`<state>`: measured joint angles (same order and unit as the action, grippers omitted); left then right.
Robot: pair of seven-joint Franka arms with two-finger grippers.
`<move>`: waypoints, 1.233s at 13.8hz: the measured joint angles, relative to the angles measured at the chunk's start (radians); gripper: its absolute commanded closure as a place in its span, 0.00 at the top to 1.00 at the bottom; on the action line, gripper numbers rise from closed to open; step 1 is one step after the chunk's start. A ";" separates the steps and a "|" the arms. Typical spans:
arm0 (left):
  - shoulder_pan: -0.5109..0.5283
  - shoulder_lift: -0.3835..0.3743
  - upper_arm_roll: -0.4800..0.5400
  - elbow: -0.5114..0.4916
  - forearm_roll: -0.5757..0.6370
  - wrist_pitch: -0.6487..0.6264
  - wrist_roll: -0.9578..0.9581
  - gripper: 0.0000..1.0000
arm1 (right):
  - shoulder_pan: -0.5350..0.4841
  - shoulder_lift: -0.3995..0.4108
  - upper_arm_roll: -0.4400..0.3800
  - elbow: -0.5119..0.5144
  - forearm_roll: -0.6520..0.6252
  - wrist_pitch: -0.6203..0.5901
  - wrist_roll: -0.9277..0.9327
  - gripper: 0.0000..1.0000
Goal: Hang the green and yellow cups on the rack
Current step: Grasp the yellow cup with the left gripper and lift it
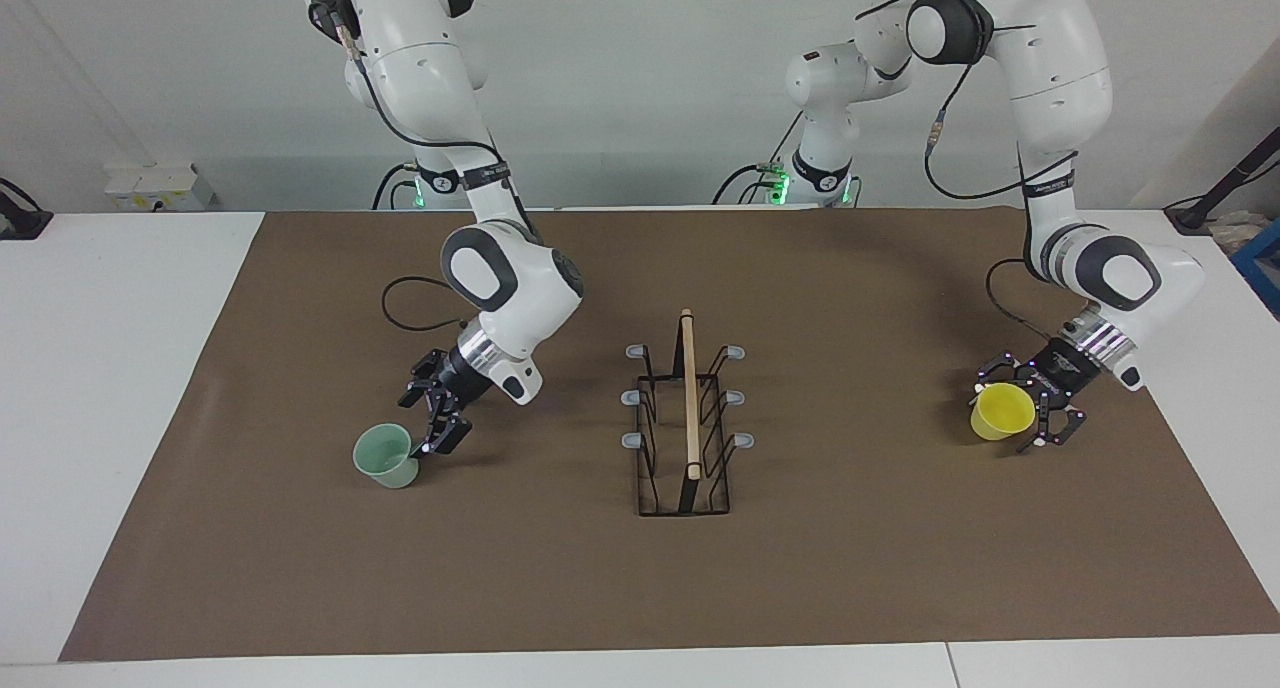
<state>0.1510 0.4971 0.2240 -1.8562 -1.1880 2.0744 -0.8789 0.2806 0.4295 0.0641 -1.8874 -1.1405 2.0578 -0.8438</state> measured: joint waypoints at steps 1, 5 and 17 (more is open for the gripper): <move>-0.004 0.000 0.000 0.000 -0.001 0.003 0.000 0.71 | -0.002 0.001 -0.001 0.000 -0.005 0.013 0.005 1.00; -0.020 -0.001 0.001 0.005 -0.005 0.079 -0.070 0.00 | -0.015 0.006 -0.003 -0.002 -0.035 0.044 0.016 1.00; -0.223 -0.125 0.000 0.136 0.357 0.154 -0.137 0.00 | -0.014 0.065 0.000 -0.003 -0.160 0.056 0.099 1.00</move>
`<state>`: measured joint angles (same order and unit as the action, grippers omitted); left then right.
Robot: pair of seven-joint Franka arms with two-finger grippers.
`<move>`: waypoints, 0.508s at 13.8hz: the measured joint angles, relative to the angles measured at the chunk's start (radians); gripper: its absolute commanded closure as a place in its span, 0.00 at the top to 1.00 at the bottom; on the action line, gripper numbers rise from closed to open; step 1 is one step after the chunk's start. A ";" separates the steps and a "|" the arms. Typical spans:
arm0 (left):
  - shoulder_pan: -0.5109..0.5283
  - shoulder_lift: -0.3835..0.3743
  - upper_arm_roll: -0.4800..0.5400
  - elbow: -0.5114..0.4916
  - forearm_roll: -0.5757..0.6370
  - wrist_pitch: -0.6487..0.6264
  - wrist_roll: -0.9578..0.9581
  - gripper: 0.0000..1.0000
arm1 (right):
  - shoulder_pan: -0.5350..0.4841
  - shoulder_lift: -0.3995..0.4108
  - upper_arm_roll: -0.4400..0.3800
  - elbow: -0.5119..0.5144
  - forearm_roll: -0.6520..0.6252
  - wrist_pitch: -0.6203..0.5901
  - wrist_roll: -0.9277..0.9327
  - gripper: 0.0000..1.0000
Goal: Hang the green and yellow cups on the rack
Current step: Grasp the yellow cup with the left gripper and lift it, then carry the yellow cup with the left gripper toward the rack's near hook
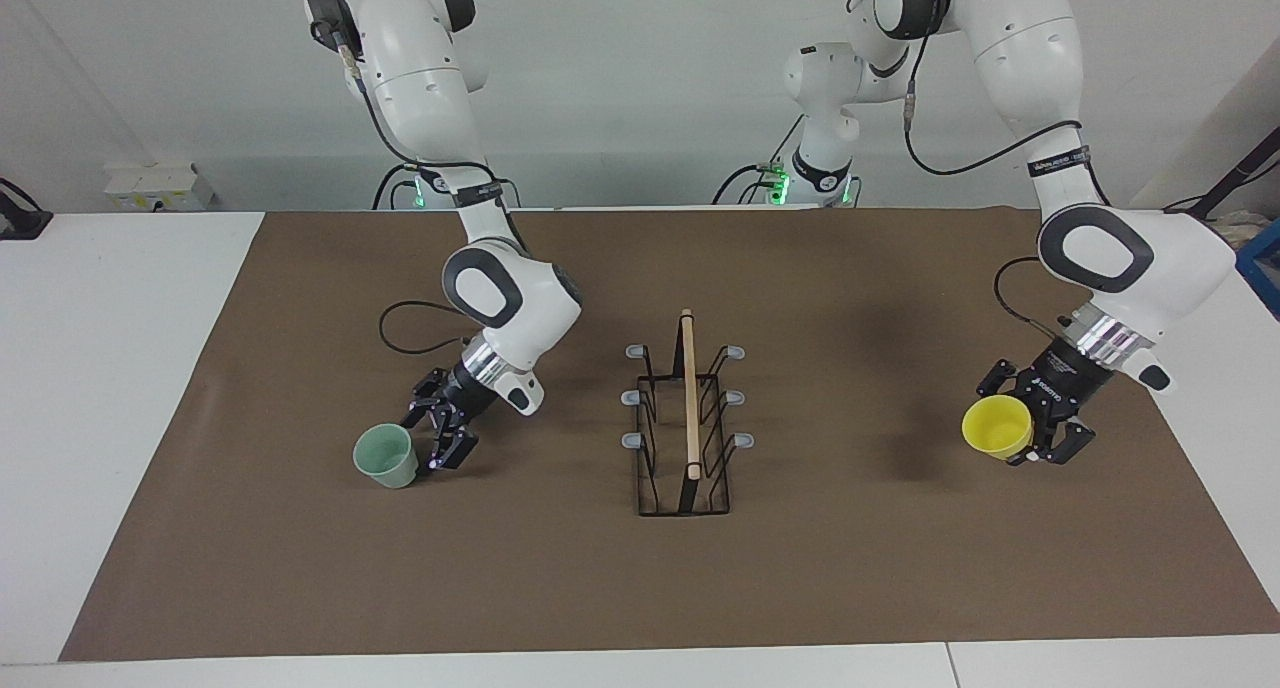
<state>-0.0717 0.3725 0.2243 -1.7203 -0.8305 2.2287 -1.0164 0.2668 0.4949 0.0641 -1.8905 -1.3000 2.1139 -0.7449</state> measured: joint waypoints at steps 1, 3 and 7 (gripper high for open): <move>-0.017 -0.019 0.000 0.000 0.047 0.000 -0.001 0.00 | -0.003 0.005 -0.001 0.000 -0.007 0.002 0.002 1.00; -0.053 -0.061 0.000 -0.002 0.161 -0.002 -0.006 0.00 | -0.013 0.009 -0.002 0.000 -0.022 0.017 0.004 1.00; -0.166 -0.138 -0.001 -0.016 0.394 -0.005 -0.093 0.00 | -0.037 0.011 -0.003 -0.001 -0.049 0.030 0.004 1.00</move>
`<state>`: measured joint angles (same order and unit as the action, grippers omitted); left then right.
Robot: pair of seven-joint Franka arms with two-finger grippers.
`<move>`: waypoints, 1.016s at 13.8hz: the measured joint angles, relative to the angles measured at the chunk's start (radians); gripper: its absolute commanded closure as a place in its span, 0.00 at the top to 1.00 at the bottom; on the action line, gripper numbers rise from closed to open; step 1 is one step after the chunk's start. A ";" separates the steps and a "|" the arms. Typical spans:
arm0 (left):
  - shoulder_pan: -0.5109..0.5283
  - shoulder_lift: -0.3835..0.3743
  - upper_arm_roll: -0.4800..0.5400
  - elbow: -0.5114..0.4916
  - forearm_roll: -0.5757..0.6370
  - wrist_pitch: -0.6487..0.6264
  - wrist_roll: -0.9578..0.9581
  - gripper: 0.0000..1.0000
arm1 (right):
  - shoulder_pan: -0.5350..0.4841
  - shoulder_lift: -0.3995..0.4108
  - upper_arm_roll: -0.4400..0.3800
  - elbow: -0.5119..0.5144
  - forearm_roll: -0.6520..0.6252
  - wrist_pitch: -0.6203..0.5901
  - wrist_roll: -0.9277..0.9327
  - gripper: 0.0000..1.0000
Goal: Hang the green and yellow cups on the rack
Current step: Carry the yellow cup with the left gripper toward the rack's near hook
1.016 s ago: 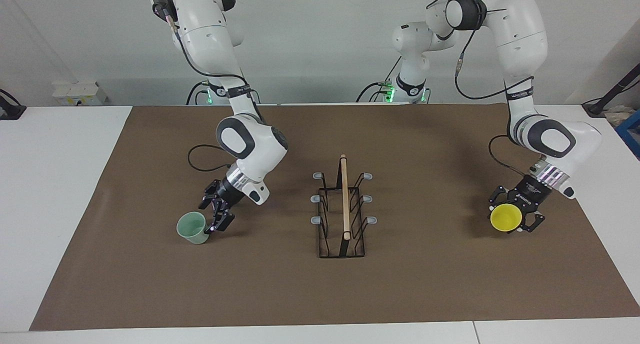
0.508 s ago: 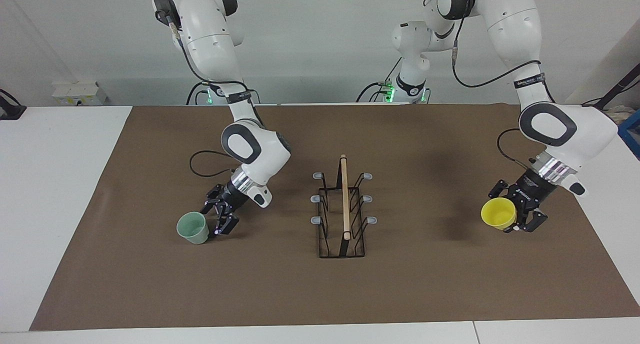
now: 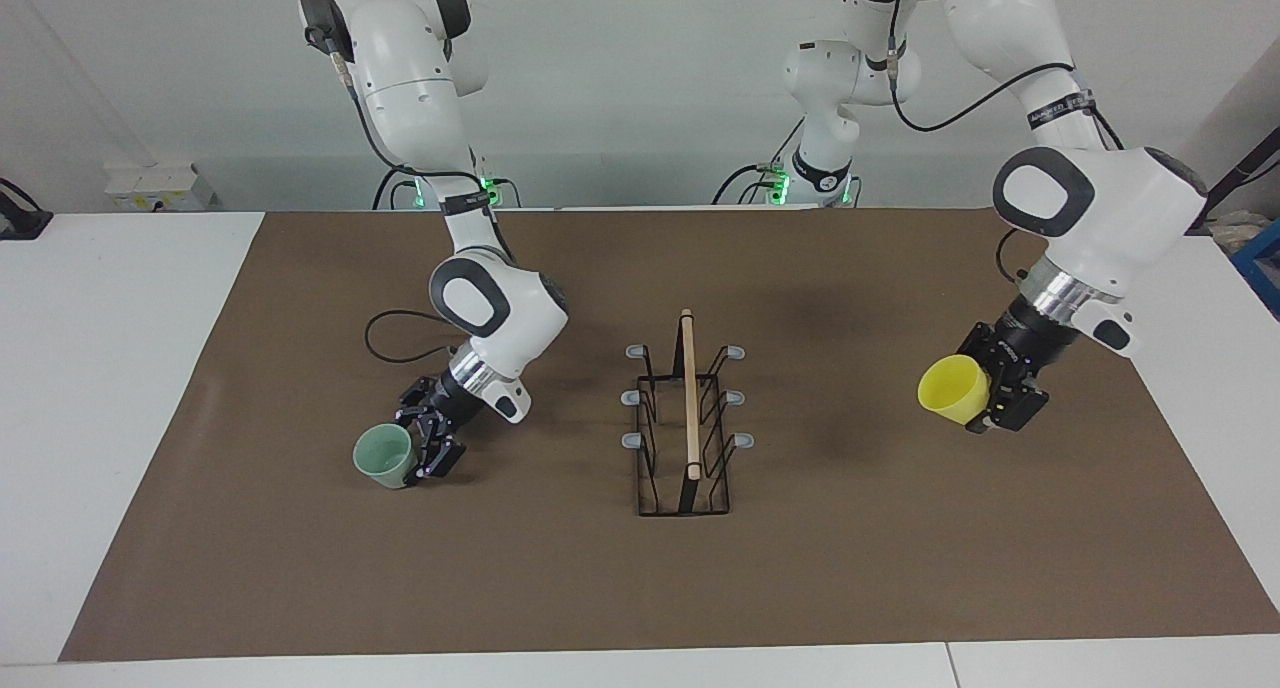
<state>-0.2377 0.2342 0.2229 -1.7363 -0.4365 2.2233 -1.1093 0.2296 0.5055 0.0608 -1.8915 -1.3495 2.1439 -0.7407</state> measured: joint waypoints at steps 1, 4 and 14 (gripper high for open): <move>-0.041 -0.012 0.000 -0.003 0.096 -0.001 -0.049 0.00 | -0.004 0.001 0.000 -0.003 -0.008 0.000 0.000 1.00; -0.159 -0.020 -0.002 -0.018 0.367 0.000 -0.193 0.00 | -0.012 0.002 0.000 -0.025 -0.035 0.010 0.025 1.00; -0.489 -0.106 -0.005 -0.203 1.097 0.002 -0.657 0.00 | -0.052 0.002 -0.001 -0.067 -0.121 0.036 0.060 1.00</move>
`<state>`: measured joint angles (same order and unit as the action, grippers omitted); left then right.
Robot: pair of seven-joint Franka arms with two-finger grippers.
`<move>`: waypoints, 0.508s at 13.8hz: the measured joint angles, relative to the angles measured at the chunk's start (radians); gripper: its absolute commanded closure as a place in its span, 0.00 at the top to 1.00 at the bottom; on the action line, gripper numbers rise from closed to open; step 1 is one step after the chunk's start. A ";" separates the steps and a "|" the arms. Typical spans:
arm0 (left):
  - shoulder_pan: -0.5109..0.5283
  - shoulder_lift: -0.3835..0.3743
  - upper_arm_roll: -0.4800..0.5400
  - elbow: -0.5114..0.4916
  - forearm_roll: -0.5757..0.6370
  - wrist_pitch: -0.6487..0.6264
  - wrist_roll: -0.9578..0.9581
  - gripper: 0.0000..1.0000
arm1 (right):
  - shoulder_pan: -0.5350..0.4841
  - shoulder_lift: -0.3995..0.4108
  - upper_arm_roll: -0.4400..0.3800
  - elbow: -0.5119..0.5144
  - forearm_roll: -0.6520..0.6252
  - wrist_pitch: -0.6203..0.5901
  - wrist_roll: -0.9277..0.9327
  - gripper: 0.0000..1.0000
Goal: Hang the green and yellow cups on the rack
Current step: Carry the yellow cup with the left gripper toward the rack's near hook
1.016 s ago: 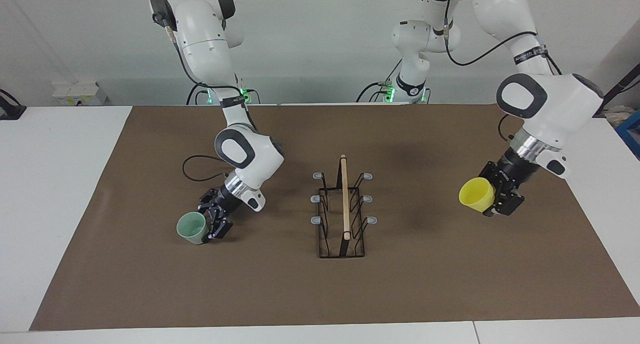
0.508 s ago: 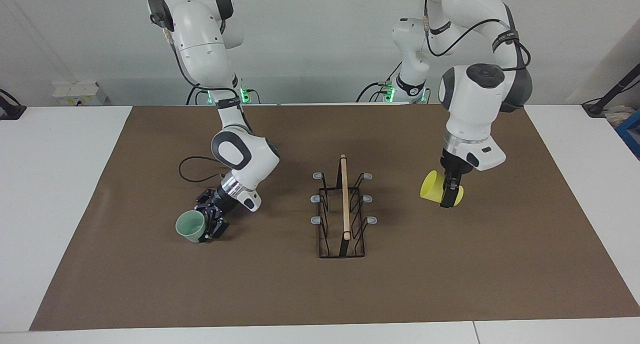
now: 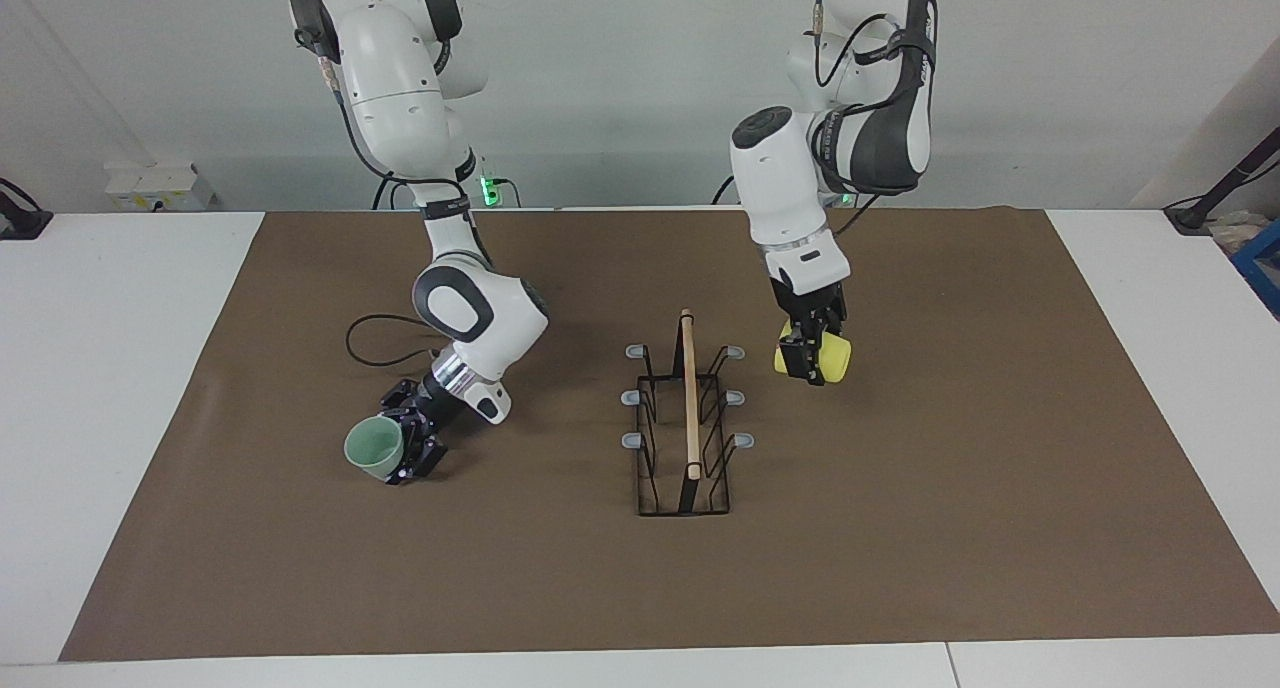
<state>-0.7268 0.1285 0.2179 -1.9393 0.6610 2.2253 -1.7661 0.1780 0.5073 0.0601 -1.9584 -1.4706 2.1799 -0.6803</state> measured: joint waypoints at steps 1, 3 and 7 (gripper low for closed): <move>-0.015 -0.001 -0.001 -0.004 0.038 0.000 -0.015 0.00 | -0.003 0.000 0.000 -0.002 -0.004 0.002 0.001 1.00; -0.042 -0.001 0.000 -0.011 0.074 0.000 -0.035 0.00 | -0.004 0.000 0.000 -0.003 -0.005 0.002 0.001 0.53; -0.090 0.005 -0.001 -0.041 0.157 0.000 -0.082 0.00 | -0.005 -0.003 0.000 -0.003 -0.005 0.001 0.001 0.00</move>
<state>-0.8169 0.1339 0.2168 -1.9802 0.8175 2.2257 -1.8484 0.1725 0.5045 0.0601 -1.9613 -1.4759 2.1812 -0.6792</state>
